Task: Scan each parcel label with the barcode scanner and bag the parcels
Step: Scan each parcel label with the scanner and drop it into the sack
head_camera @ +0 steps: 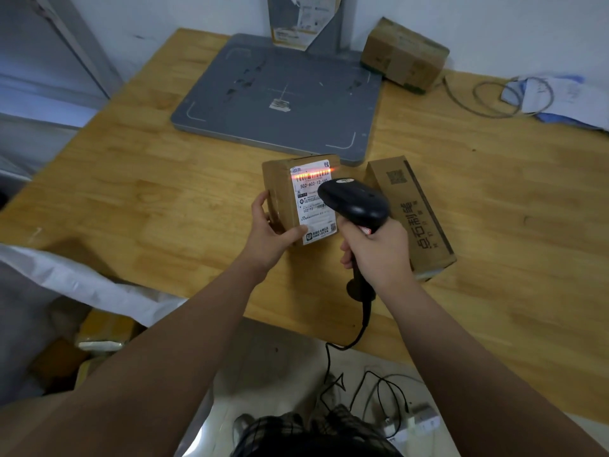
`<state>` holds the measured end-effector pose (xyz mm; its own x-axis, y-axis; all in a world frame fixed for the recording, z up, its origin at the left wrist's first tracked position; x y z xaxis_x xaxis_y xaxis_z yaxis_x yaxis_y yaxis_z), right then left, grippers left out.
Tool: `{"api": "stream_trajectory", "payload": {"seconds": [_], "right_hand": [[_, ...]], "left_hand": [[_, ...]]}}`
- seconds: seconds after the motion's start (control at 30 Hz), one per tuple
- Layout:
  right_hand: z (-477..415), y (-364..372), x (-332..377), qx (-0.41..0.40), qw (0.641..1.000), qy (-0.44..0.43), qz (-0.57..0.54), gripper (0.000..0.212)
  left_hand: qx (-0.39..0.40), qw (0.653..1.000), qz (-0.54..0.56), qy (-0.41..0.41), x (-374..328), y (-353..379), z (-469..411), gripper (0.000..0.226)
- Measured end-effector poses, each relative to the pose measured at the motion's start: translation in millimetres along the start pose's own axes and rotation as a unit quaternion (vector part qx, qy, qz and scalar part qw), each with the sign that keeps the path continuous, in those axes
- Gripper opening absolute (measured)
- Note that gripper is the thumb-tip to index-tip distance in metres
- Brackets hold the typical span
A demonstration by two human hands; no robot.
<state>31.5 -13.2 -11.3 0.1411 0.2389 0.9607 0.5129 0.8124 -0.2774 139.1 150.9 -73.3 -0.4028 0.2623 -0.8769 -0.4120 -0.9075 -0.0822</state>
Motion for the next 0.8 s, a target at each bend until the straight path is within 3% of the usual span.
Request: {"api": "stream_trajectory", "payload": {"seconds": [0.8], "right_hand": [[9.7, -4.2, 4.1, 0.027, 1.0, -0.01, 0.008, 0.024]], "left_hand": [[-0.018, 1.0, 0.014, -0.009, 6.9, -2.1, -0.9, 0.093]]}}
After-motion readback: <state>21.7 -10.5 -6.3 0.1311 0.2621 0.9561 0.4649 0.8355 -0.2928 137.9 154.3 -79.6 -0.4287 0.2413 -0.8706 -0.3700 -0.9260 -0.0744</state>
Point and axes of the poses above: each hand's wrist, its own z-axis away from the middle knuckle, its own y-axis out of the palm, x = y × z, the point moved 10 cm from there along -z, towards the middle knuckle, and after that the axes turned 12 degrees about -y, right-handed, at the moved point
